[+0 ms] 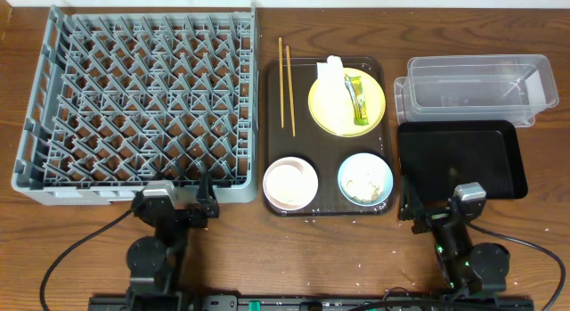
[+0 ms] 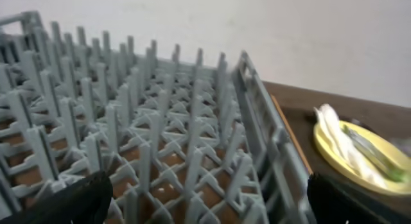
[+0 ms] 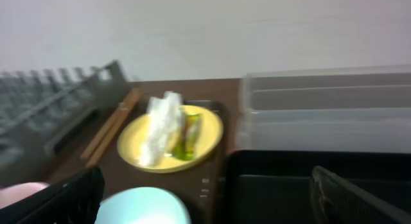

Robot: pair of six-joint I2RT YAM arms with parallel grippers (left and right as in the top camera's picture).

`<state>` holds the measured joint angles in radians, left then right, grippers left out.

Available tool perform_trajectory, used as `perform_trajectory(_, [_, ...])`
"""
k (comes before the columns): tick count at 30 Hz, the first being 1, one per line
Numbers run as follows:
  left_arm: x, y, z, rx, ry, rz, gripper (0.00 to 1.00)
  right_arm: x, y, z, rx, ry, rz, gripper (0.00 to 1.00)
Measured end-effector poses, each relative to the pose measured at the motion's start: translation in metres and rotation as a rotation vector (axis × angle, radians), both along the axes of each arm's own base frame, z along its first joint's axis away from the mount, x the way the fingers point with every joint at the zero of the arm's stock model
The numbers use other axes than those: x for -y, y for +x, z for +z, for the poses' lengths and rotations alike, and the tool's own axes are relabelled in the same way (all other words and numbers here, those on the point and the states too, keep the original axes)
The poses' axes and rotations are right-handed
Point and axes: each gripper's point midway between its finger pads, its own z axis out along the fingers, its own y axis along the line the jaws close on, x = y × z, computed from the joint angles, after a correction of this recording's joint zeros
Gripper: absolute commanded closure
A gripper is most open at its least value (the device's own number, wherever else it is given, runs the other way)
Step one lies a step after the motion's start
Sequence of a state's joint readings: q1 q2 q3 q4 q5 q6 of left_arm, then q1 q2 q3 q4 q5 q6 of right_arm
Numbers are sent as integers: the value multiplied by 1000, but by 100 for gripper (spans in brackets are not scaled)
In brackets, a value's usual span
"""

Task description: Sort waste into correct bins and load items into the dishwasher

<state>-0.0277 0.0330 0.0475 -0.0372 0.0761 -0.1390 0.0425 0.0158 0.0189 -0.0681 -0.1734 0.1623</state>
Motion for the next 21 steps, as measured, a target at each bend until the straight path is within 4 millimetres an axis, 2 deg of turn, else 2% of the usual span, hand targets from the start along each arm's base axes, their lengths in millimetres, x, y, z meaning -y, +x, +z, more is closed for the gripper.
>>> perform_trajectory(4, [7,-8,29,-74,-15,-40,2,-13,-8,32,-23,51,73,1])
perform_trajectory(7, [9,-12,72,-134,-22,-54,2,-17,-9,72,-60,67,100,1])
perform_trajectory(8, [12,-11,94,-148,-25,-67,2,-20,-6,93,-80,72,117,1])
perform_trajectory(9, [13,-11,102,-192,-28,-75,2,-23,-4,101,-145,78,130,1])
perform_trajectory(12, [20,-11,118,-344,-41,-109,2,-30,7,114,-318,77,164,1])
perform_trajectory(16, [29,-4,135,-527,-65,-152,2,-36,37,133,-553,51,199,1])
perform_trajectory(21, [41,8,141,-642,-101,-214,2,-47,82,150,-636,-5,254,1])
